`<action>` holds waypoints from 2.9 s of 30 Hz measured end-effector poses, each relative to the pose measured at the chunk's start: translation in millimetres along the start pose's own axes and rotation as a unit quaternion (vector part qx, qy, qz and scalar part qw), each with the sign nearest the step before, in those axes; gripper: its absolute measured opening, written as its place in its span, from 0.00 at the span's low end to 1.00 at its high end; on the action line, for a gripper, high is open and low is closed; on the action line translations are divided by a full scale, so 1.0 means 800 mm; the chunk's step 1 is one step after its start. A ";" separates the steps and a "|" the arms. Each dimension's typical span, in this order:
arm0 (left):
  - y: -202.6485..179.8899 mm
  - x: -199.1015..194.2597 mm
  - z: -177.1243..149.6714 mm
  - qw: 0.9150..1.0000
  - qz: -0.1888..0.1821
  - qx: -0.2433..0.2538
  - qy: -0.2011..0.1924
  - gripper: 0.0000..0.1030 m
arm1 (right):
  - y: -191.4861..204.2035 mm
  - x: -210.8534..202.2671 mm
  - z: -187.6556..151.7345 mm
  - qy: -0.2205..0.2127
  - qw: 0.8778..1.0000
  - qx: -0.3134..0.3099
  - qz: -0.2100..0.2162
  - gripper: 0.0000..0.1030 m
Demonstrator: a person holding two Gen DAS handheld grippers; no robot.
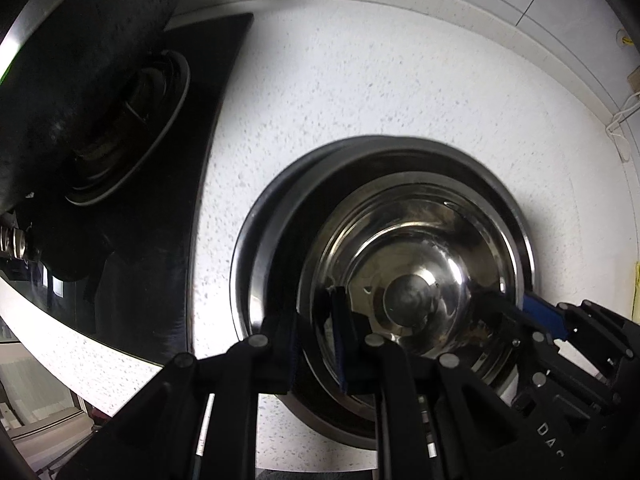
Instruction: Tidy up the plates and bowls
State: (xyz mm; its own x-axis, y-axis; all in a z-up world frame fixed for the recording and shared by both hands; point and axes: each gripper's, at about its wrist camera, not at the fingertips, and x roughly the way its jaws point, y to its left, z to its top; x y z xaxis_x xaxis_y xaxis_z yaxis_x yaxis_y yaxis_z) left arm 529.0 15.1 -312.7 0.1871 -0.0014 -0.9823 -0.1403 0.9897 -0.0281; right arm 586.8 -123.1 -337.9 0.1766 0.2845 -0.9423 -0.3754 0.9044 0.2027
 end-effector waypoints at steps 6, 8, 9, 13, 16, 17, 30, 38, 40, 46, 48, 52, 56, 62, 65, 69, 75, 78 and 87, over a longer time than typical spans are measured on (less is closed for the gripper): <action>-0.006 0.002 0.004 1.000 0.001 0.002 -0.004 0.15 | 0.011 0.010 0.008 -0.001 1.000 -0.017 -0.011 0.14; -0.007 0.002 0.006 1.000 0.002 0.003 -0.006 0.15 | 0.013 0.013 0.012 -0.003 1.000 -0.020 -0.013 0.14; -0.007 0.003 0.006 1.000 0.002 0.004 -0.006 0.15 | 0.014 0.015 0.013 -0.003 1.000 -0.021 -0.012 0.14; -0.011 0.006 0.003 1.000 0.003 0.006 -0.005 0.16 | 0.013 0.012 0.010 -0.004 1.000 -0.026 -0.013 0.15; -0.009 0.012 0.000 1.000 0.003 0.005 -0.002 0.17 | 0.012 0.011 0.010 -0.003 1.000 -0.027 -0.014 0.15; -0.010 0.012 0.000 1.000 0.002 0.005 -0.002 0.17 | 0.012 0.011 0.010 -0.002 1.000 -0.027 -0.013 0.15; -0.003 0.020 -0.002 1.000 -0.009 0.003 0.008 0.18 | 0.021 0.009 0.006 0.000 0.999 -0.038 -0.012 0.35; -0.005 0.021 -0.007 1.000 -0.010 0.006 0.014 0.17 | 0.019 0.003 0.002 -0.008 0.999 -0.034 -0.021 0.45; -0.005 0.019 -0.008 1.000 -0.012 0.004 0.014 0.17 | 0.021 0.003 0.001 -0.009 0.999 -0.035 -0.027 0.45; -0.002 -0.005 -0.016 1.000 -0.014 0.006 -0.006 0.17 | 0.022 -0.012 -0.009 -0.022 0.999 -0.025 -0.038 0.45; 0.001 -0.015 -0.018 1.000 -0.018 0.008 -0.018 0.17 | 0.020 -0.022 -0.013 -0.032 0.998 -0.016 -0.045 0.47; 0.007 -0.040 -0.023 0.998 -0.022 0.017 -0.055 0.17 | 0.013 -0.047 -0.021 -0.057 0.997 0.008 -0.058 0.59; 0.005 -0.064 -0.033 0.995 -0.018 0.031 -0.098 0.24 | -0.005 -0.076 -0.032 -0.088 0.993 0.047 -0.067 0.77; 0.003 -0.112 -0.068 0.986 -0.012 0.027 -0.161 0.26 | -0.039 -0.126 -0.070 -0.137 0.984 0.087 -0.074 0.93; -0.003 -0.145 -0.103 0.979 -0.001 0.029 -0.204 0.27 | -0.055 -0.149 -0.100 -0.162 0.979 0.110 -0.061 0.95; -0.017 -0.193 -0.164 0.964 0.029 0.021 -0.263 0.28 | -0.067 -0.185 -0.148 -0.198 0.971 0.120 -0.054 0.95; -0.032 -0.248 -0.250 0.948 0.045 0.005 -0.316 0.28 | -0.066 -0.248 -0.230 -0.265 0.958 0.098 -0.052 0.98; -0.038 -0.273 -0.287 0.945 0.048 0.005 -0.323 0.28 | -0.057 -0.273 -0.265 -0.287 0.952 0.088 -0.053 0.98; -0.025 -0.327 -0.374 0.933 0.046 0.015 -0.358 0.28 | -0.035 -0.325 -0.336 -0.316 0.943 0.098 -0.045 0.98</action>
State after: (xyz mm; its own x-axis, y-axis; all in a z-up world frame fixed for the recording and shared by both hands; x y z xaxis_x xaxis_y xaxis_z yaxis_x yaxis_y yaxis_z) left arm 192.2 -47.0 -110.6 0.7777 0.1694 -0.6054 -0.1628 0.9844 0.0663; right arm 306.8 -307.6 -170.0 0.7301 0.2807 -0.6230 -0.1691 0.9576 0.2333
